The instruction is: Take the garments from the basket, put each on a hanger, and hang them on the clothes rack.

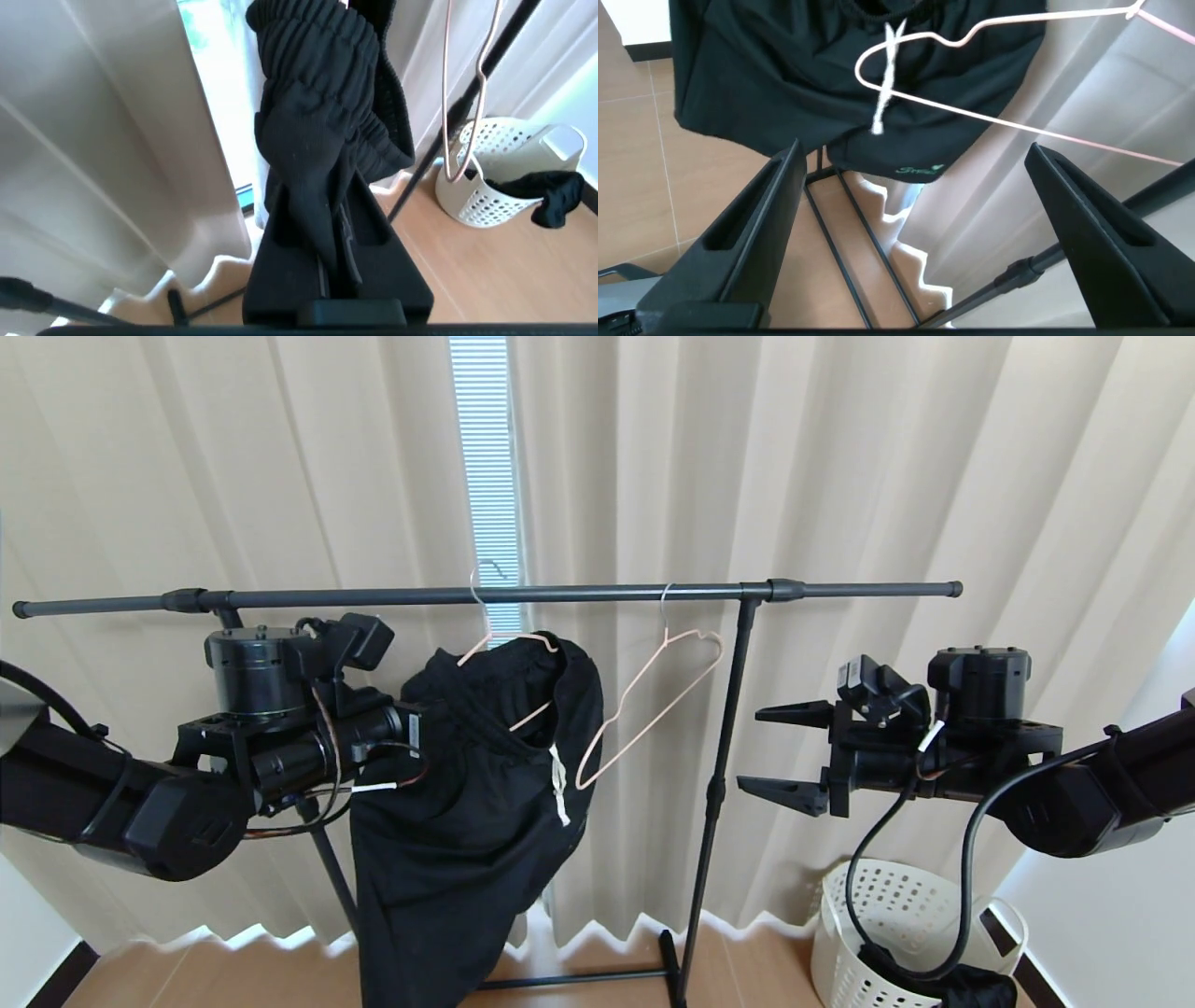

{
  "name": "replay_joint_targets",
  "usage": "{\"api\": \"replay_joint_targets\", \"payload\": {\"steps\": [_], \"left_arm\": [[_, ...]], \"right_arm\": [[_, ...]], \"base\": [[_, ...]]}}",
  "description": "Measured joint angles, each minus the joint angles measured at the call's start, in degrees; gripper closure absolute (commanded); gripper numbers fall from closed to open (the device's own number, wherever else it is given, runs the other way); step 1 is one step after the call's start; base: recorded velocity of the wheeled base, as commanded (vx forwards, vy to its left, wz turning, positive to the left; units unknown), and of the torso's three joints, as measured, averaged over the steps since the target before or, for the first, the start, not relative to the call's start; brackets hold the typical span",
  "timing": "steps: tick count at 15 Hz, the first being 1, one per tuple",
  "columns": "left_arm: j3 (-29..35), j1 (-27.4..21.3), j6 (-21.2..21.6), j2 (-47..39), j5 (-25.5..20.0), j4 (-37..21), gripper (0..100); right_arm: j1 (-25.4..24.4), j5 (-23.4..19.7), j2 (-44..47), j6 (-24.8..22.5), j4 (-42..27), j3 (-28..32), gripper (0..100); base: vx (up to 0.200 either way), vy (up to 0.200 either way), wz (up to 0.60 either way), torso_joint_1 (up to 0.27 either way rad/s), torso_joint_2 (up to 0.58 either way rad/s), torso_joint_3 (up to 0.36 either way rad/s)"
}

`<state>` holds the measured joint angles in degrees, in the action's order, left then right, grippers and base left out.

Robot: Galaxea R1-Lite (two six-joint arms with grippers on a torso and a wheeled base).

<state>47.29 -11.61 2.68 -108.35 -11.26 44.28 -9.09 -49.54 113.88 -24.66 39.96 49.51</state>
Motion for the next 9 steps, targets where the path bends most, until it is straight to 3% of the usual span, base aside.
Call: {"api": "replay_joint_targets", "payload": {"steps": [9], "left_arm": [[12.19,0.32,-1.89,-10.64,0.29,-0.02,100]], "right_arm": [[-0.09,0.00,0.04,-0.11,0.00,-0.06,0]], "base": [[0.000,0.000,0.00,0.000,0.00,0.000]]}}
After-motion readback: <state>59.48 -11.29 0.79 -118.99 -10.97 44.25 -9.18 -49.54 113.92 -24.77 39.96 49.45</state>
